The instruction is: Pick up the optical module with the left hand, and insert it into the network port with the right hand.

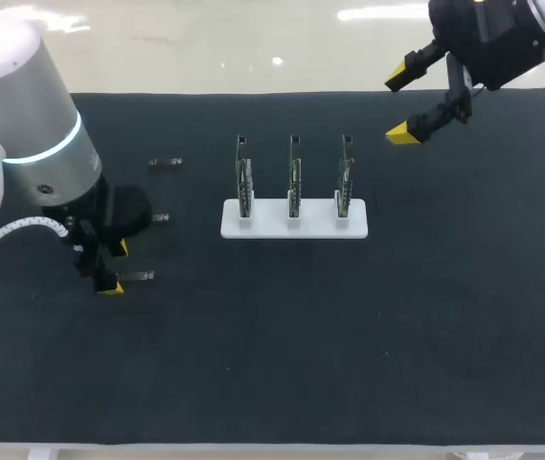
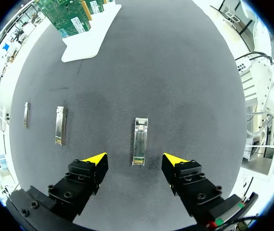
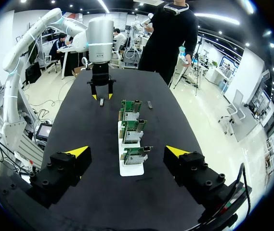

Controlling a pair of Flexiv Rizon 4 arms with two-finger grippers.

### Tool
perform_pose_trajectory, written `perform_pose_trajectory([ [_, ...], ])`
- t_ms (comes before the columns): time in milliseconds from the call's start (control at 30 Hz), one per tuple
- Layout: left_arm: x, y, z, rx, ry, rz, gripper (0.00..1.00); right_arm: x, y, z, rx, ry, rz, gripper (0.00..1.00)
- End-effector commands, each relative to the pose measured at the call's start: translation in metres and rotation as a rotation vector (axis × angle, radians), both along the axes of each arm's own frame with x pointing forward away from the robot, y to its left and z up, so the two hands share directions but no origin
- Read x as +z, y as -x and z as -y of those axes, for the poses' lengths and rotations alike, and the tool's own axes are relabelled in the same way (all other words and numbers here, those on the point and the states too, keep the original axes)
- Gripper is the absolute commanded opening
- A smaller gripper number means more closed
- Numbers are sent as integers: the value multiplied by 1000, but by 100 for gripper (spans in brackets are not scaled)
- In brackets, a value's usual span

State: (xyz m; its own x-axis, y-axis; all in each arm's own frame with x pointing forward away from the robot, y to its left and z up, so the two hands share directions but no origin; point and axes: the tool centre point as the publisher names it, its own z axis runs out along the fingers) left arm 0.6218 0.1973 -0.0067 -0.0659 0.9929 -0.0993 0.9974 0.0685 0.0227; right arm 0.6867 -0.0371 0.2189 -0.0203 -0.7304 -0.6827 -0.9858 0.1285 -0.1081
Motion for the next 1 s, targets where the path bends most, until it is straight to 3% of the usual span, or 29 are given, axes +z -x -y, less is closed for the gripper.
perform_pose_trajectory([
  [33, -3, 0, 1, -2, -6, -1, 100, 0, -1, 0, 2, -2, -1, 100],
  [333, -6, 1, 4, -3, -12, -8, 94, 0, -1, 0, 2, -2, -1, 100],
  [367, -7, 1, 5, -3, -12, -9, 82, 0, -1, 0, 2, -2, -1, 100],
  [400, -7, 1, 5, -4, -13, -9, 78, 0, -1, 0, 2, -2, -1, 100],
  [467, -8, 1, 6, -2, -14, -10, 48, 0, -1, 0, 2, -2, -1, 100],
  [500, -9, 1, 6, -1, -15, -10, 41, 0, -1, 0, 2, -2, -1, 100],
  [867, -18, 1, 6, 1, -29, -4, 33, 0, -1, 0, 2, -2, -1, 100],
  [933, -18, 1, 6, 4, -28, -1, 0, 0, -1, 0, 2, -2, -1, 100],
  [1000, -16, 0, 5, 6, -18, -1, 0, 0, -1, 0, 2, -2, -1, 100],
])
